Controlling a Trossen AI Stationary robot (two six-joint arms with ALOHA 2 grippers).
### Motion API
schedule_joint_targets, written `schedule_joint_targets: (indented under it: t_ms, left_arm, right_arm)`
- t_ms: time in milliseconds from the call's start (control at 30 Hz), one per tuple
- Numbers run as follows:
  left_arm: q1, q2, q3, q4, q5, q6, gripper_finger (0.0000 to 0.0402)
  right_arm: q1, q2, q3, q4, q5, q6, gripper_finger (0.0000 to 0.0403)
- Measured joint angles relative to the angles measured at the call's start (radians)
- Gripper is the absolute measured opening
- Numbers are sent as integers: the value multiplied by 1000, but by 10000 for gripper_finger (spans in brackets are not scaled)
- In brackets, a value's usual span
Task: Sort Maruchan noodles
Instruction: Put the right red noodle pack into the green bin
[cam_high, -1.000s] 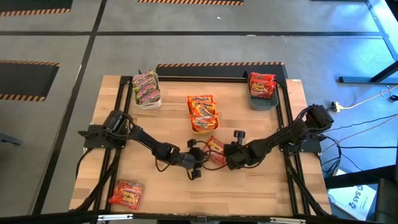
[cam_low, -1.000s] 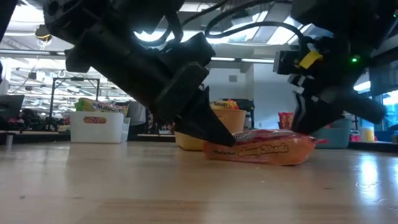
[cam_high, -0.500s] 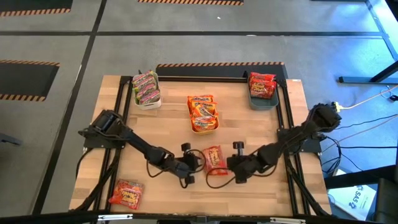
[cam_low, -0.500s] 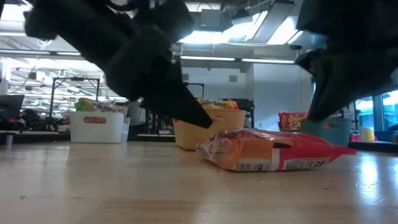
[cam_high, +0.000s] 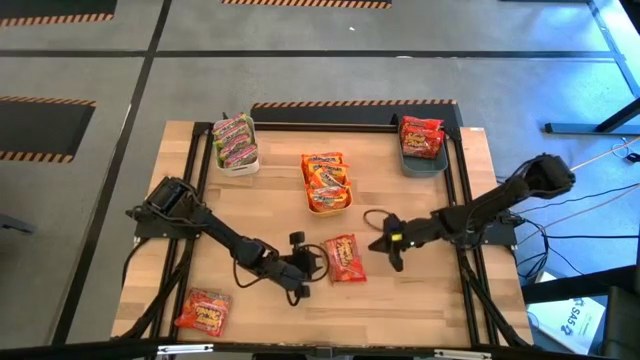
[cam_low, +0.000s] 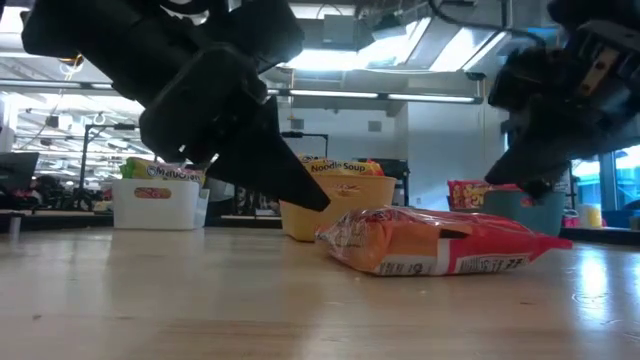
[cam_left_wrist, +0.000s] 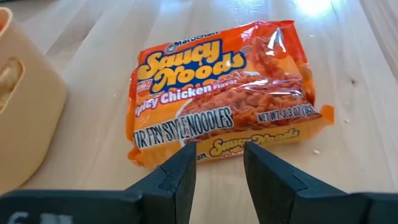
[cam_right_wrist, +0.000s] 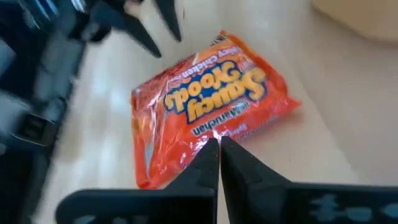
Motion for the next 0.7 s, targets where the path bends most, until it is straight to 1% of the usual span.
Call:
schedule_joint_targets:
  t_ms: [67, 100, 233, 267, 333, 433, 500, 600, 700]
  left_arm:
    - [4, 0, 0, 3, 3, 0, 127]
    - [4, 0, 0, 6, 3, 0, 128]
    - [11, 0, 0, 20, 3, 0, 127]
    - [13, 0, 0, 23, 3, 0, 127]
    - [15, 0, 0, 25, 3, 0, 128]
    - [15, 0, 0, 26, 7, 0, 128]
    - [16, 0, 0, 27, 9, 0, 127]
    - [17, 0, 0, 30, 10, 0, 127]
    - [19, 0, 0, 37, 10, 0, 127]
  right_arm:
    - [-12, -6, -65, 111, -17, 98, 3]
    - [-17, -6, -79, 139, -22, 133, 3]
    - [-52, 1, -89, 126, -50, 265, 6]
    - [-52, 8, -87, 130, -53, 283, 13]
    - [-48, 17, -77, 127, -63, 313, 38]
    - [-48, 46, -56, 124, -68, 342, 107]
    - [-48, 70, -42, 120, -63, 364, 165]
    - [-48, 117, -7, 87, -43, 448, 254]
    - [-48, 179, 33, 34, -54, 466, 330]
